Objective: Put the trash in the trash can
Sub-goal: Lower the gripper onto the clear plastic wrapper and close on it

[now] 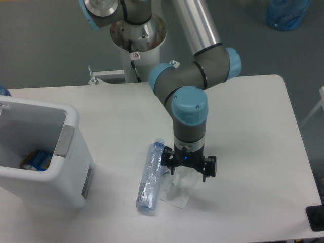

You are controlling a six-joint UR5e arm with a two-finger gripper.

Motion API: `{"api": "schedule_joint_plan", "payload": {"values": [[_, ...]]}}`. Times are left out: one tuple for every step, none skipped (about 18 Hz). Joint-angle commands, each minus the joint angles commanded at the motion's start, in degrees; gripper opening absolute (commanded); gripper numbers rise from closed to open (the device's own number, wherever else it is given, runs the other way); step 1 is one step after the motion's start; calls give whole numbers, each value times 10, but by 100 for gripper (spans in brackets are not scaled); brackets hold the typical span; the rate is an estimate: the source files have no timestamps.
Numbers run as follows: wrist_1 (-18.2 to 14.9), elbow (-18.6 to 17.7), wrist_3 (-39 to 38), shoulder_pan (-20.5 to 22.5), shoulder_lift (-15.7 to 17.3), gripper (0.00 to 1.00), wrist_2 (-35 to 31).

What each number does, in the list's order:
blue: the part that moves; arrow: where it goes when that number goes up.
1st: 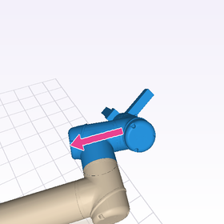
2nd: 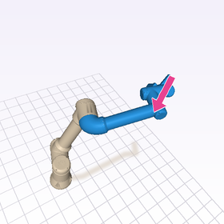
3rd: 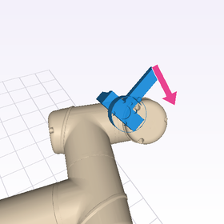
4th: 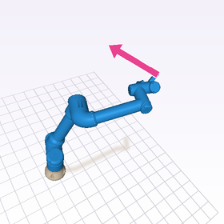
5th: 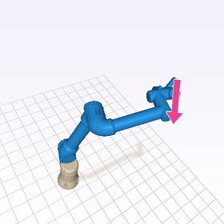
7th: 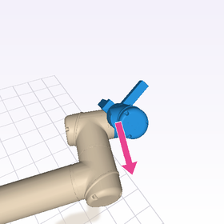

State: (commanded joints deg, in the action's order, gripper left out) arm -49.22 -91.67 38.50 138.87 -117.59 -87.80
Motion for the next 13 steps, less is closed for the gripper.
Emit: {"api": "schedule_joint_plan", "payload": {"values": [[-1, 0, -4, -5, -2, 100, -1], [-1, 0, -7, -11, -3, 100, -3], [-3, -1, -10, -15, -4, 100, -4], [-4, -4, -11, -18, -4, 100, -4], [-4, -6, -12, -24, -4, 100, -6], [-4, -6, -12, -25, -6, 100, -7], [-4, -5, -12, -25, -9, 100, -6], [-4, -5, -11, -25, -13, 100, -7], [-4, -4, -9, -25, -21, 100, -10], [-4, 1, -6, -26, -30, 100, -20], [-4, 3, -4, -29, -35, 100, -32], [-3, 4, -2, -33, -38, 94, -42], [-4, 4, -1, -34, -40, 72, -43]]}}
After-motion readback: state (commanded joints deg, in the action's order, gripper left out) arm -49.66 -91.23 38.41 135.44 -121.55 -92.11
